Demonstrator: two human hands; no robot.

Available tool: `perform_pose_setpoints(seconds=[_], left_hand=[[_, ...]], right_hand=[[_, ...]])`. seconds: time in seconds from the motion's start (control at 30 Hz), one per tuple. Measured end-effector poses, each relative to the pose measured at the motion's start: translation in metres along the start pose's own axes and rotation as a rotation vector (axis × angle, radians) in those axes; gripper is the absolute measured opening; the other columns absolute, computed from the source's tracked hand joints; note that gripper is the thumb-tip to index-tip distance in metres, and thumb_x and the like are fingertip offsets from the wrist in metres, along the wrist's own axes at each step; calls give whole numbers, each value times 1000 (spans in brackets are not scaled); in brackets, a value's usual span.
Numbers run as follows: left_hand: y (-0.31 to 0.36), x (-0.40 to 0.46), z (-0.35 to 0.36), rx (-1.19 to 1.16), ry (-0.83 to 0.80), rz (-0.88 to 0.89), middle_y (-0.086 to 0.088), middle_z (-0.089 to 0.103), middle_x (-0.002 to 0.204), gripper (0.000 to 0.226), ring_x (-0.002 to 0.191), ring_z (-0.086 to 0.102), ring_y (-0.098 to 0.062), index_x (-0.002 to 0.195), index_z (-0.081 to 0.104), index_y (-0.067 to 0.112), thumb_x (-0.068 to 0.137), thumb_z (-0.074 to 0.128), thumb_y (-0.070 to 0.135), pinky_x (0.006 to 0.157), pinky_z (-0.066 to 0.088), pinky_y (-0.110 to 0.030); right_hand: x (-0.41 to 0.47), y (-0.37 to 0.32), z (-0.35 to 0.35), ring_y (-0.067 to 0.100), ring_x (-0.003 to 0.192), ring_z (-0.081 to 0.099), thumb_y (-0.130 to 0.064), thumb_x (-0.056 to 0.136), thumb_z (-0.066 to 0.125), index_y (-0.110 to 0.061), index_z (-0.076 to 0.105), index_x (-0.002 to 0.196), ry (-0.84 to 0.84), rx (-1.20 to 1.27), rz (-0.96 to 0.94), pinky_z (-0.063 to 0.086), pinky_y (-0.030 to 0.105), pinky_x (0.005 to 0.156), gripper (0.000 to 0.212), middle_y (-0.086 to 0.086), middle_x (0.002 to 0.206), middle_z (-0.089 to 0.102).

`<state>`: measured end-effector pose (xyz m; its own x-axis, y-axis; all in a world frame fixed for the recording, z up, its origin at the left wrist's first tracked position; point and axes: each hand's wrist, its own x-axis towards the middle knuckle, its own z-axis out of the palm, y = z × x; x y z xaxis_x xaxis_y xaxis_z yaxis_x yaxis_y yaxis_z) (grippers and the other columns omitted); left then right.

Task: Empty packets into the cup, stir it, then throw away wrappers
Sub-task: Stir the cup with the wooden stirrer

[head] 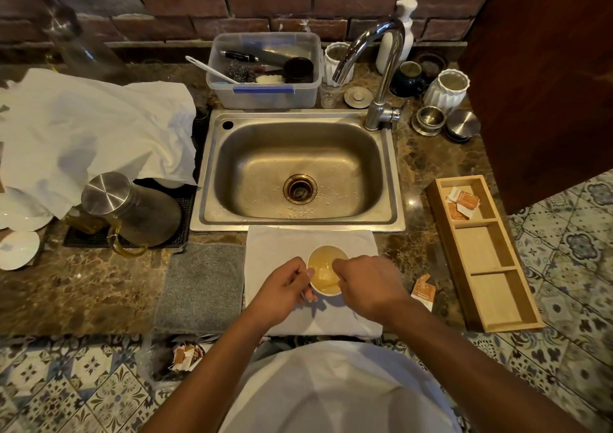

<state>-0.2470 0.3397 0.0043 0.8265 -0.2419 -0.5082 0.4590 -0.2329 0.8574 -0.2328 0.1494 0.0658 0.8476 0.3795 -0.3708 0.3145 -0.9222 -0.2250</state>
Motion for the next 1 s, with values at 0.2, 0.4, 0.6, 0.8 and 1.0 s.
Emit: perform_pose_setpoints(seconds=[0.2,0.4,0.6,0.8,1.0], left_hand=[[3,0,5,-21,-24,4,-12,69,68,25,68,68,-19,82,52,8,104,52,21,69,53,-34],[4,-1,8,8,-36,13,-9,70,68,26,68,68,-16,84,53,6,104,52,22,71,53,-30],[5,-1,4,7,-20,-13,-14,67,69,25,67,68,-16,84,51,6,104,51,20,71,50,-37],[4,-2,0,-16,16,-9,-18,65,68,24,63,66,-17,81,50,5,104,50,13,63,53,-27],[-1,-7,-3,-41,37,-32,-21,66,71,25,63,66,-21,83,51,2,104,50,15,63,54,-33]], right_hand=[[3,10,4,31,84,69,-35,101,50,-18,60,103,198,117,115,47,33,64,20,5,94,74],[-2,6,16,31,85,68,-35,102,49,-20,58,104,80,95,109,41,31,63,18,6,95,72],[-2,20,20,27,79,65,-21,92,66,-18,60,75,13,617,300,51,38,69,18,3,76,67],[-16,57,6,17,63,55,-14,95,66,-4,69,84,182,1138,552,44,32,59,15,9,68,62],[-39,101,21,17,49,38,-12,99,60,-6,71,85,356,1499,732,35,32,54,19,5,57,47]])
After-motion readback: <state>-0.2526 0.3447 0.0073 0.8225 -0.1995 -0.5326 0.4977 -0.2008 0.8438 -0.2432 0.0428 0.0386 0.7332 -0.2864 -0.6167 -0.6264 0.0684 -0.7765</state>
